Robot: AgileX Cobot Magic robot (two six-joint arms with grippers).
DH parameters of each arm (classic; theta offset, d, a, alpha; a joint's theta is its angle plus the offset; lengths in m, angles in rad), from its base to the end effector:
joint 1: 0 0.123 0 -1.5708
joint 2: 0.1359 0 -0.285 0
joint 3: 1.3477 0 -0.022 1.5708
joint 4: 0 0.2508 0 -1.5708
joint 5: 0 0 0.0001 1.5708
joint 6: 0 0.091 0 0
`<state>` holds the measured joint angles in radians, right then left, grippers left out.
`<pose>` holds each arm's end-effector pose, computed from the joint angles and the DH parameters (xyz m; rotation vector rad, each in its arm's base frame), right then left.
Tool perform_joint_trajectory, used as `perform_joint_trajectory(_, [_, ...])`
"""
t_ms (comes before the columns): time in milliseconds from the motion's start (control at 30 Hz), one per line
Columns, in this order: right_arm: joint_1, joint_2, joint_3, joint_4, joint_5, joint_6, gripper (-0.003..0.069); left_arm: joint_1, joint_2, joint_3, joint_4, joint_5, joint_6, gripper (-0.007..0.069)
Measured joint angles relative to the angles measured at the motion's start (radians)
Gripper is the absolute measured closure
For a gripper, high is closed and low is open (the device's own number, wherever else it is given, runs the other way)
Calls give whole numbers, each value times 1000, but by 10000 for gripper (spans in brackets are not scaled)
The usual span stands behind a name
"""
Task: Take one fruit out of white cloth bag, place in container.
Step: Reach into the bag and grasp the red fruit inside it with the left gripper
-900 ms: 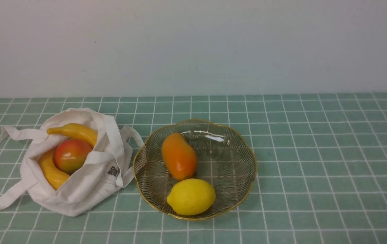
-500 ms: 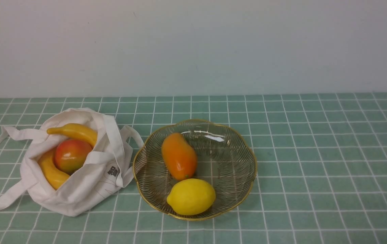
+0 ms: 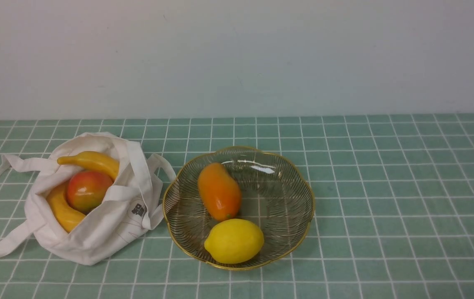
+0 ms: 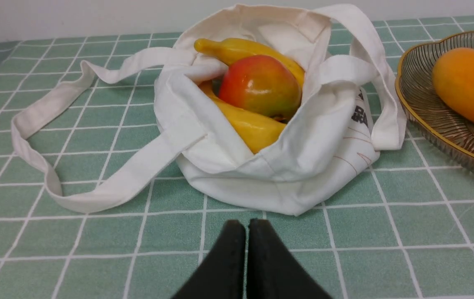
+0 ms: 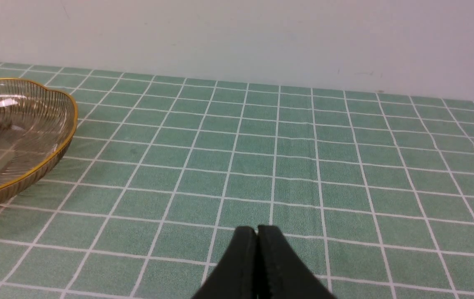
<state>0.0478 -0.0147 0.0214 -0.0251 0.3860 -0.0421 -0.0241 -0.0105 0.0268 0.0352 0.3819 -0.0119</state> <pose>0.0520 0.0016 0.1721 -0.0996 1.8736 -0.0209 0.0525 -0.0001 0.1704 0.0332 1.8813 0.0100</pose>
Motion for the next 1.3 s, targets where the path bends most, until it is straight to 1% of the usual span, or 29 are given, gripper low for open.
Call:
perform_joint_trajectory(67, [0,0,0,0,0,0,674,0,0,1,6,-11,0,632])
perform_joint_trajectory(133, [0,0,0,0,0,0,674,0,0,2,-19,-48,-29,632])
perform_joint_trajectory(200, [0,0,0,0,0,0,674,0,0,2,-120,-117,-112,632])
perform_joint_trajectory(233, [0,0,0,0,0,0,674,0,0,2,-149,-143,-134,632])
perform_joint_trajectory(333, [0,0,0,0,0,0,674,0,0,2,-292,-230,-230,632])
perform_joint_trajectory(367, [0,0,0,0,0,0,674,0,0,2,-300,-230,-234,632])
perform_joint_trajectory(400, [0,0,0,0,0,0,674,0,0,2,-365,-283,-264,632])
perform_joint_trajectory(500, [0,0,0,0,0,0,674,0,0,4,-438,-422,-278,632])
perform_joint_trajectory(533, [0,0,0,0,0,0,674,0,0,5,-459,-564,-285,632])
perform_joint_trajectory(600, [0,0,0,0,0,0,674,0,0,-23,-469,-702,-299,632])
perform_joint_trajectory(633, [0,0,0,0,0,0,674,0,0,-78,-460,-732,-301,632])
perform_joint_trajectory(700, [0,0,0,0,0,0,674,0,4,-142,-440,-705,-294,632])
perform_joint_trajectory(767, [0,0,0,0,0,0,674,0,37,-255,-397,-591,-270,632])
perform_joint_trajectory(833, [0,0,0,0,0,0,674,0,129,-389,-359,-376,-234,632])
perform_joint_trajectory(933, [0,0,0,0,0,0,674,0,306,-527,-315,-77,-195,632])
perform_joint_trajectory(1033, [0,0,0,0,0,0,674,0,515,-639,-260,174,-149,632])
perform_joint_trajectory(1100, [0,0,0,0,0,0,674,0,666,-708,-216,304,-124,632])
perform_joint_trajectory(1167, [0,0,0,0,0,0,674,0,811,-770,-181,379,-108,632])
perform_joint_trajectory(1300, [0,0,0,0,0,0,674,0,1038,-886,-120,404,-99,632])
